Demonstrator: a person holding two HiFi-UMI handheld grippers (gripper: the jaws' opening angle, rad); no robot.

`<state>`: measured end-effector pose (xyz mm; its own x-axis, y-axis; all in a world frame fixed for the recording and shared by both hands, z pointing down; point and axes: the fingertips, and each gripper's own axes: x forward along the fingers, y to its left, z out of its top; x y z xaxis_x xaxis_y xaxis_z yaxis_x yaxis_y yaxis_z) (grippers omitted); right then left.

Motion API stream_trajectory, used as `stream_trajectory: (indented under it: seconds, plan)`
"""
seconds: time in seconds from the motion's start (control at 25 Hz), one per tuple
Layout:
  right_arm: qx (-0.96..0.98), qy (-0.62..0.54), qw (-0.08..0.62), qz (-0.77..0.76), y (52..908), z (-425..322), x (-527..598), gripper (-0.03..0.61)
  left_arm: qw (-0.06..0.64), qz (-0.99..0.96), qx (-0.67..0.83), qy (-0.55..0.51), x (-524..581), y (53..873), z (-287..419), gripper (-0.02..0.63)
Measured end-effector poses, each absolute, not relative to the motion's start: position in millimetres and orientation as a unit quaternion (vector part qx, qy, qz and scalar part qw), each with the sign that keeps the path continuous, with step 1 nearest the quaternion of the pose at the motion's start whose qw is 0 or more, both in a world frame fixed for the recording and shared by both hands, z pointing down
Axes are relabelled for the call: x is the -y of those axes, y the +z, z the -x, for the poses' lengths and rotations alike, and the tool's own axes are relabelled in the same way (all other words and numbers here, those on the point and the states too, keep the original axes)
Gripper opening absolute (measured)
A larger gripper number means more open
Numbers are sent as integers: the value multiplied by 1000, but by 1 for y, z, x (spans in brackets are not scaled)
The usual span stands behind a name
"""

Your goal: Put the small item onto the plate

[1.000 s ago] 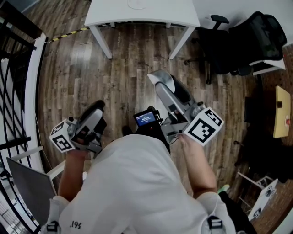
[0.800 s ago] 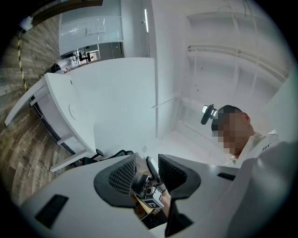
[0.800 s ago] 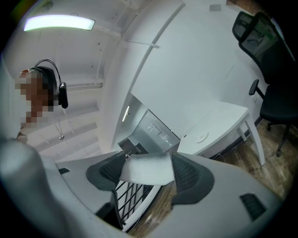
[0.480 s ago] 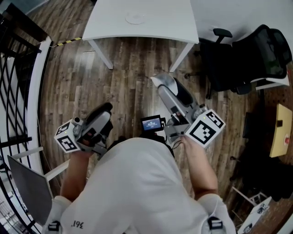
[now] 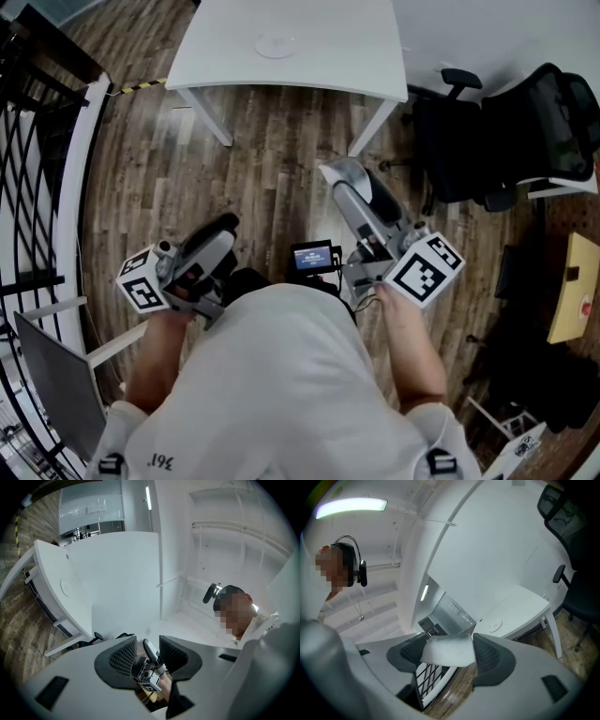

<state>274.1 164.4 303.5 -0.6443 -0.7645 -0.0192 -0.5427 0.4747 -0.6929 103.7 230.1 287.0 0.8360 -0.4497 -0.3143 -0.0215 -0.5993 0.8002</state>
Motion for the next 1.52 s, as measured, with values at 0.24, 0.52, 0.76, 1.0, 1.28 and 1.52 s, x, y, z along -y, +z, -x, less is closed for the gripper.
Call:
stream_trajectory:
  seconds: [0.24, 0.52, 0.76, 1.0, 1.28, 1.52]
  plan:
    - [-842, -353, 159, 376, 318, -268, -139, 301, 435, -851, 157, -248, -215, 296, -100, 137]
    - [-843, -359, 147, 373, 325, -241, -101, 301, 449, -843, 161, -249, -175, 308, -77, 137]
    - [-828, -350, 160, 408, 324, -227, -40, 301, 454, -850, 124, -237, -104, 308, -58, 137]
    - [-818, -333, 168, 437, 306, -193, 31, 301, 449, -859, 98, -228, -22, 293, -13, 137]
    - [-810, -318, 168, 463, 292, -153, 92, 301, 451, -858, 83, -230, 45, 285, 39, 137]
    - [-805, -314, 171, 474, 288, -115, 129, 301, 462, -853, 77, -230, 78, 290, 84, 137]
